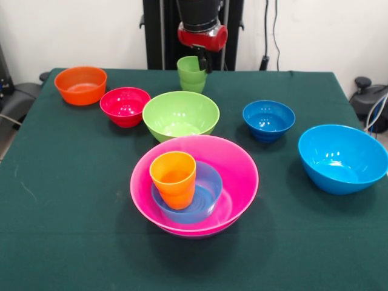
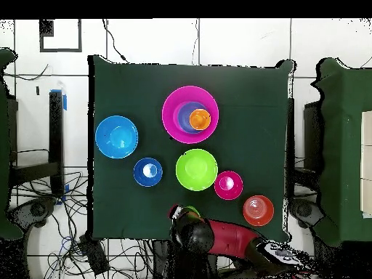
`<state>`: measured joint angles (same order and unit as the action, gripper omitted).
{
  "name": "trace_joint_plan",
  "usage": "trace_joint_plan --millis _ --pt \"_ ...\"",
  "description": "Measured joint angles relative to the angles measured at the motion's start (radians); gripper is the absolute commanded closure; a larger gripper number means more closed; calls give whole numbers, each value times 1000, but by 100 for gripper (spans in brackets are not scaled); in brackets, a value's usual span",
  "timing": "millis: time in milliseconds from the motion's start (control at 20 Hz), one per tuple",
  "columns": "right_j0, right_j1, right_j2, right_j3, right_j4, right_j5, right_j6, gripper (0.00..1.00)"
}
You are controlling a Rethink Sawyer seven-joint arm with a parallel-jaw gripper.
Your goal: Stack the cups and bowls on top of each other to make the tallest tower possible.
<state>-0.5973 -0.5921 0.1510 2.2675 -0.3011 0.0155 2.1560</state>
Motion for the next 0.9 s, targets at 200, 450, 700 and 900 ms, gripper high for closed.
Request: trace_joint_plan --millis 200,450,700,900 --pt "0 -4 -3 0 -1 0 0 100" --pt "0 -48 -3 0 -1 10 0 100" --pt "0 -133 -4 0 -1 61 0 100" --pt "0 -211 -4 1 -1 125 0 100"
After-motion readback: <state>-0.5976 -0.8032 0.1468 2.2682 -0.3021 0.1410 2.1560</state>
